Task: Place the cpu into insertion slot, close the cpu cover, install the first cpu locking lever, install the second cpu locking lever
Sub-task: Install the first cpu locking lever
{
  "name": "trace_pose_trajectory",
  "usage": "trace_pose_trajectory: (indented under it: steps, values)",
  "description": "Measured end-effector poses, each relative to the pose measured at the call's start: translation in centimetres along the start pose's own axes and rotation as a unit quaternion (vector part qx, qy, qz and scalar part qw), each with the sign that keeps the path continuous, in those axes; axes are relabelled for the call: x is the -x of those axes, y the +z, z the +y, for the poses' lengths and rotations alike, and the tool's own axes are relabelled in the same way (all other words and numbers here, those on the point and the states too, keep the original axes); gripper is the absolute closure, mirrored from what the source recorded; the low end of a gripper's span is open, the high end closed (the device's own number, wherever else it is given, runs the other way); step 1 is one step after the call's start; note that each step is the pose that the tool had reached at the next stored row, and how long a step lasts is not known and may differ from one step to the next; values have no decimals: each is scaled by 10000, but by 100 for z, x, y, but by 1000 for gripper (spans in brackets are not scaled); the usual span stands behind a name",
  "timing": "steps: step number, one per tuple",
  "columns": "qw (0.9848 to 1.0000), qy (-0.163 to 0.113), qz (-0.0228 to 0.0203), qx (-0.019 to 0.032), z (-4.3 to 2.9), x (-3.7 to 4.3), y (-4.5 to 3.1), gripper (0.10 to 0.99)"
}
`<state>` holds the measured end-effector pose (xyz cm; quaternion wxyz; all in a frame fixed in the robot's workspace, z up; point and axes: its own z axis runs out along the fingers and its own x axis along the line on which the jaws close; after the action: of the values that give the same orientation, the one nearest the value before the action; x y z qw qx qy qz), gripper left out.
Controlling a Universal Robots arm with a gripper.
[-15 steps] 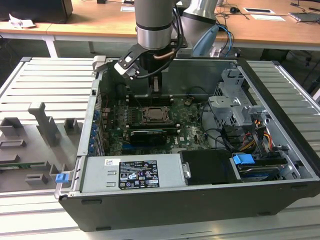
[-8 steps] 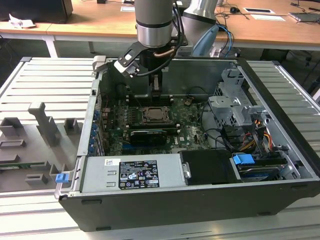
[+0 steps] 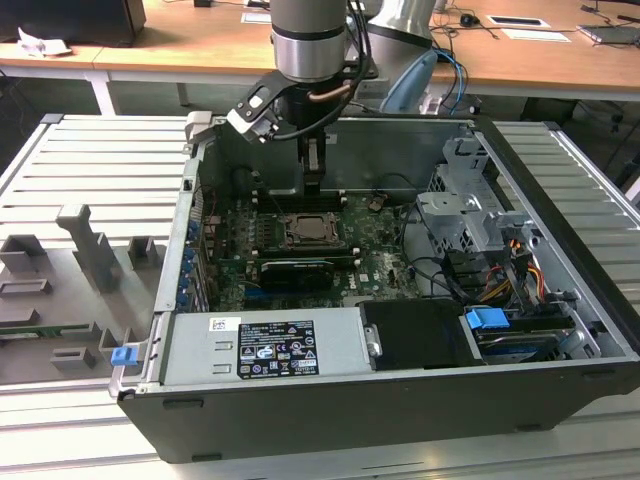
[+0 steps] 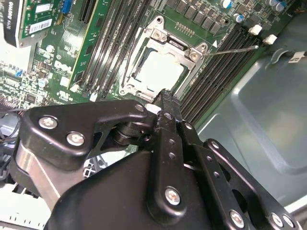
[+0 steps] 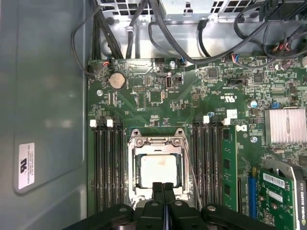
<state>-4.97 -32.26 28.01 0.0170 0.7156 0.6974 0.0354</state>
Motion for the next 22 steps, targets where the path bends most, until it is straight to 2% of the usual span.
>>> trace_pose_trajectory:
  steps: [4, 13, 17, 22]
  values:
    - [10000, 0, 0, 0, 5, -1, -67, 980]
    - [9999, -146, 10, -4, 1, 0, -69, 980]
    - [9995, -330, 24, -9, 0, 0, -69, 980]
    - [9977, -669, 48, -18, 1, 0, -69, 980]
